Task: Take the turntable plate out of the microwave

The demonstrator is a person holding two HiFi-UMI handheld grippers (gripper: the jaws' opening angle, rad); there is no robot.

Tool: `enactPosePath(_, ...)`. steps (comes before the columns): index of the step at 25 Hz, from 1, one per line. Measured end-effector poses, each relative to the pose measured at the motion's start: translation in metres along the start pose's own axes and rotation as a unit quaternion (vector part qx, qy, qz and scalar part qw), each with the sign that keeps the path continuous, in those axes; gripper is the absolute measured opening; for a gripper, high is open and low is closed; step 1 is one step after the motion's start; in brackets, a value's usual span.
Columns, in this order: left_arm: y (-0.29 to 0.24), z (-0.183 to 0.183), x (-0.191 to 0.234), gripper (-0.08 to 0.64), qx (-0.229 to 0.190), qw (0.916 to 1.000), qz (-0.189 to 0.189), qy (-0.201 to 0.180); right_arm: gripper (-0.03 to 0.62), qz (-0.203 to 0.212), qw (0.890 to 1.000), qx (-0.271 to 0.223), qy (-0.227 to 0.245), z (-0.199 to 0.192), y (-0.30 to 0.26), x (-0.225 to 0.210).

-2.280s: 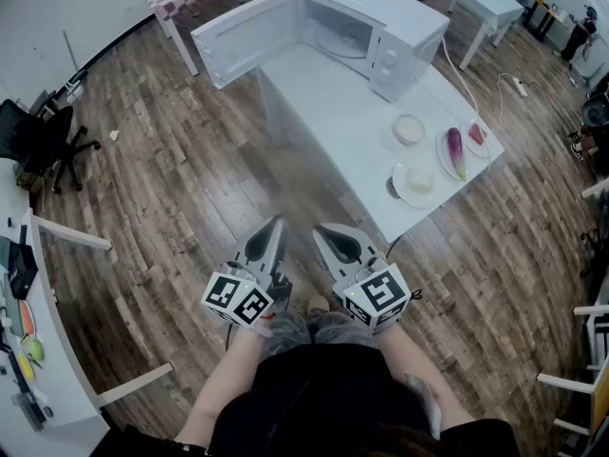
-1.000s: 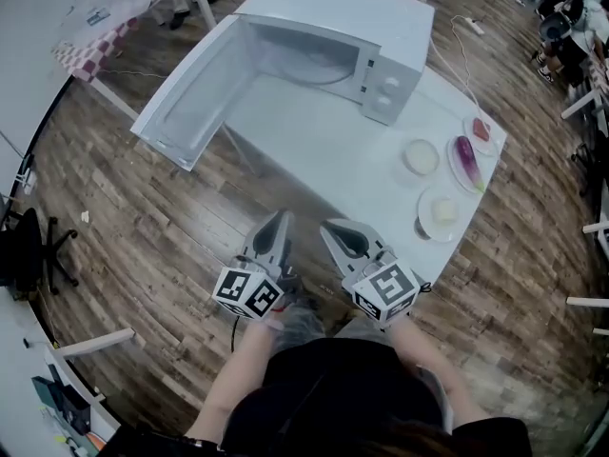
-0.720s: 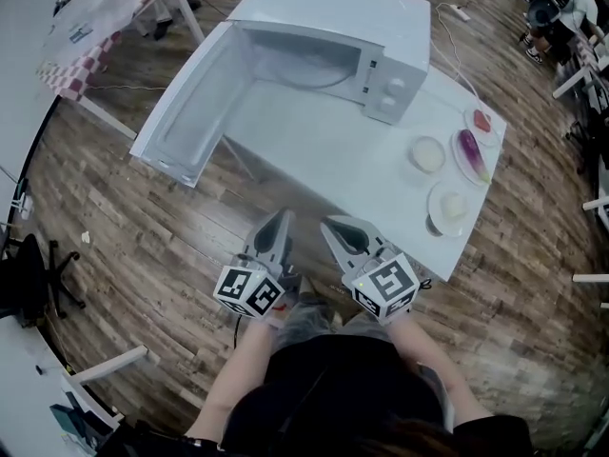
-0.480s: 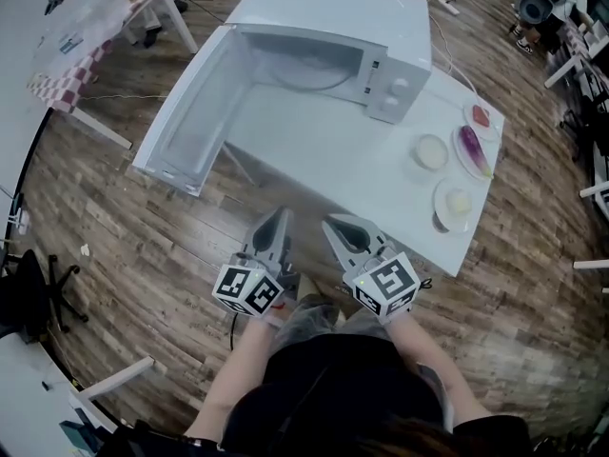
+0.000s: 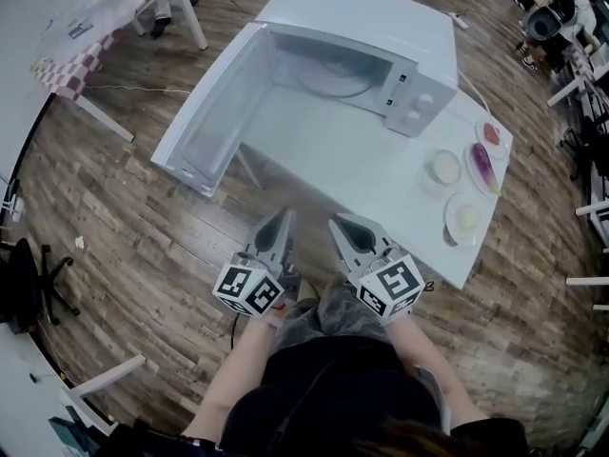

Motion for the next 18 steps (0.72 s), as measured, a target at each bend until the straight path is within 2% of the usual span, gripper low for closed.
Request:
enactPosePath(6,-0.007,0.003,0.02,0.011,0.009,1.0,0.002,-0.001,0.02,-0.006,1.0,0.014,-0.007,-0.006,-0.026,-0.014)
enactPosePath(9,-0.018,0.008,0.03,0.011,0.021,0.9993,-0.025,-0.017,0.02,-0.022,1.0,0.005,-0.011,-0.004,-0.046,-0.026)
enactPosePath(13,-0.044,0.019,0.045,0.011,0.042,0.9967,-0.056,-0.041,0.02,-0.023,1.0,-0.013,-0.007,0.011,-0.079,-0.039)
enactPosePath(18,-0.089,0.028,0.065,0.011,0.068,0.992,-0.089,-0.058,0.02,-0.032,0.999,-0.008,-0.002,0.02,-0.117,-0.059)
Point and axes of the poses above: the fingertips, and each gripper's own axes: y backward along the fingers, x to its left, z out of its top, the point moved 5 cm from there along y, backward along the fingers, and after that the axes turned 11 degrees about -z, right-handed, at the moved point
